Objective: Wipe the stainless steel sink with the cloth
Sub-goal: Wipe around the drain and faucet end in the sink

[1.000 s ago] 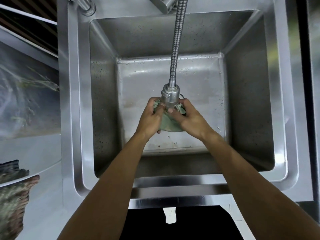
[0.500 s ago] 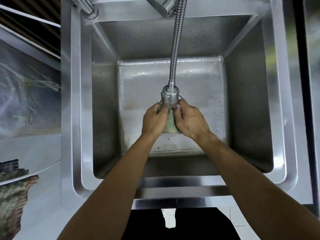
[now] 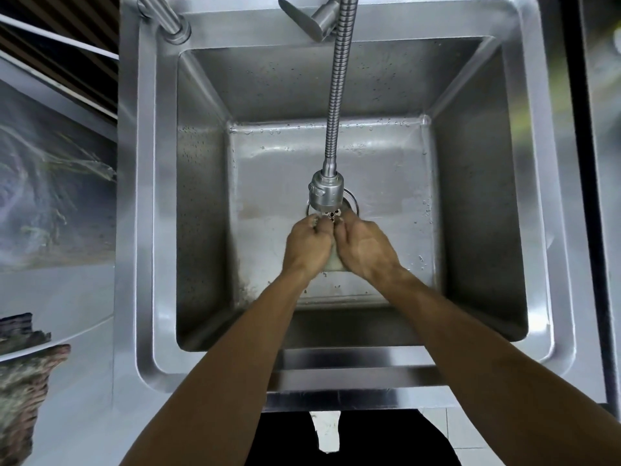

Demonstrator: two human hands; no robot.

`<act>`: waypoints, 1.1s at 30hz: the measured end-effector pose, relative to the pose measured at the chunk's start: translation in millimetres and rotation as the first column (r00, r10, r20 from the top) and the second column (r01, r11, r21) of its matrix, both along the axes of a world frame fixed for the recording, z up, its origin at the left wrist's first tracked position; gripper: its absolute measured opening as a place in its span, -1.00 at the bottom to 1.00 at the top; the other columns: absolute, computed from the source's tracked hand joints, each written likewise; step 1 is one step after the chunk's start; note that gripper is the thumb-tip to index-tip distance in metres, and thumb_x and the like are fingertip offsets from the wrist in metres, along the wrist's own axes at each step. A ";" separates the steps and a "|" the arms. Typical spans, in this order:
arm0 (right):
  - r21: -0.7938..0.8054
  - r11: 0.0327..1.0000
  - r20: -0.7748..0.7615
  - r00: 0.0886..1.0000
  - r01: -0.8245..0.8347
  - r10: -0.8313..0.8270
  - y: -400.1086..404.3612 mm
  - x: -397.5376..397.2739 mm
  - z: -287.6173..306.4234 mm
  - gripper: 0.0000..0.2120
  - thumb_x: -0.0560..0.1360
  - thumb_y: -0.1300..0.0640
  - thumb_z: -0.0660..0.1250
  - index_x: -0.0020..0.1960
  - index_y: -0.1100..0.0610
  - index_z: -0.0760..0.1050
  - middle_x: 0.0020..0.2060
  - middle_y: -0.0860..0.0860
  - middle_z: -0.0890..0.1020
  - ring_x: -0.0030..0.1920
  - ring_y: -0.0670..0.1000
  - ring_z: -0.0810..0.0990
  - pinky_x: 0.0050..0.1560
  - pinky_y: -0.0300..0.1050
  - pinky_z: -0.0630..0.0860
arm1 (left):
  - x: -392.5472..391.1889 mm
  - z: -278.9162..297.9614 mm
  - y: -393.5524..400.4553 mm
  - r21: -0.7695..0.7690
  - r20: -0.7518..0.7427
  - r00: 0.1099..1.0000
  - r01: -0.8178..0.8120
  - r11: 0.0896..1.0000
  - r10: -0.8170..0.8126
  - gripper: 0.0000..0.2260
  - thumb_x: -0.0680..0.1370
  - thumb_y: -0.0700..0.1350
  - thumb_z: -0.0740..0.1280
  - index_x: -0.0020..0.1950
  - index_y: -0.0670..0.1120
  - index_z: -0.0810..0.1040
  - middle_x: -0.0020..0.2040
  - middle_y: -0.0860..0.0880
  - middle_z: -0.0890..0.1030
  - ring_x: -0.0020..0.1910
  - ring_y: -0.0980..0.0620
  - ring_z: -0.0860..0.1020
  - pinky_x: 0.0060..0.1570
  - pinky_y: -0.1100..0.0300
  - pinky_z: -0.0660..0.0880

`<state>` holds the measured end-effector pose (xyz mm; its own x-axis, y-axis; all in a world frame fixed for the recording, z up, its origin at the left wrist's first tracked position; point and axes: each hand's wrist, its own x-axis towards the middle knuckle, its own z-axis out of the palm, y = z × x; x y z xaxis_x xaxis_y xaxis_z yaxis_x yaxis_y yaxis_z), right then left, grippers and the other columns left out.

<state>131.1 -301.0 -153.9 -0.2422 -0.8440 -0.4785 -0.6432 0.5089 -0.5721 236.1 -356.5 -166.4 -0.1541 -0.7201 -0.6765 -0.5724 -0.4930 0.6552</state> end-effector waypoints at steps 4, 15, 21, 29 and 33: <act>0.000 0.999 0.012 0.998 -0.054 0.054 -6.9 -3.3 2.0 -0.71 0.65 -0.02 0.04 0.19 0.12 0.40 -0.07 0.24 0.66 -0.12 0.29 0.62 -0.07 0.15 0.58 | 0.8 0.5 -8.0 -0.008 -0.018 1.000 0.002 1.000 -0.003 -0.76 0.66 -0.05 0.21 -0.18 -0.02 0.53 -0.23 0.00 0.63 -0.20 0.00 0.59 -0.19 0.14 0.48; 0.048 0.998 0.232 0.971 0.051 -0.061 6.0 -19.8 16.3 -0.72 0.70 -0.09 0.11 0.29 0.04 0.38 -0.01 0.14 0.69 -0.07 0.11 0.66 -0.02 0.09 0.59 | 16.1 15.0 -18.5 0.033 -0.103 0.973 0.211 0.977 -0.207 -0.79 0.68 0.09 0.25 0.03 0.01 0.58 -0.13 0.02 0.67 -0.14 0.05 0.63 -0.12 0.14 0.55; 0.015 1.000 0.413 0.910 0.017 -0.022 20.7 -32.7 35.7 -0.70 0.50 0.18 0.50 0.02 -0.02 0.38 -0.04 0.01 0.63 -0.01 0.09 0.64 -0.03 0.12 0.62 | 55.4 46.4 -17.2 0.179 -0.313 0.928 0.267 0.947 -0.203 -0.86 0.61 -0.07 0.42 0.14 -0.04 0.59 -0.01 0.01 0.67 -0.11 0.11 0.68 -0.31 0.13 0.62; -0.266 0.960 0.279 0.947 -0.085 0.161 22.5 -41.5 61.5 -0.50 0.48 0.22 0.55 0.29 -0.21 0.53 0.10 -0.24 0.64 0.10 -0.20 0.63 0.16 -0.22 0.58 | 53.6 90.7 -30.4 0.072 -0.410 0.864 0.351 0.934 -0.293 -0.79 0.54 -0.06 0.45 0.16 -0.03 0.64 0.13 0.01 0.68 0.03 0.07 0.69 -0.23 0.08 0.66; -0.391 0.916 0.220 0.957 -0.089 0.187 21.6 -52.4 73.7 -0.56 0.49 0.28 0.52 0.30 -0.03 0.63 0.14 -0.18 0.67 0.14 -0.21 0.63 0.19 -0.35 0.53 | 49.0 107.2 -75.8 0.015 -0.288 0.936 0.216 0.976 -0.203 -0.71 0.60 0.18 0.31 0.09 0.01 0.65 0.01 0.04 0.72 0.00 -0.06 0.72 -0.03 0.01 0.67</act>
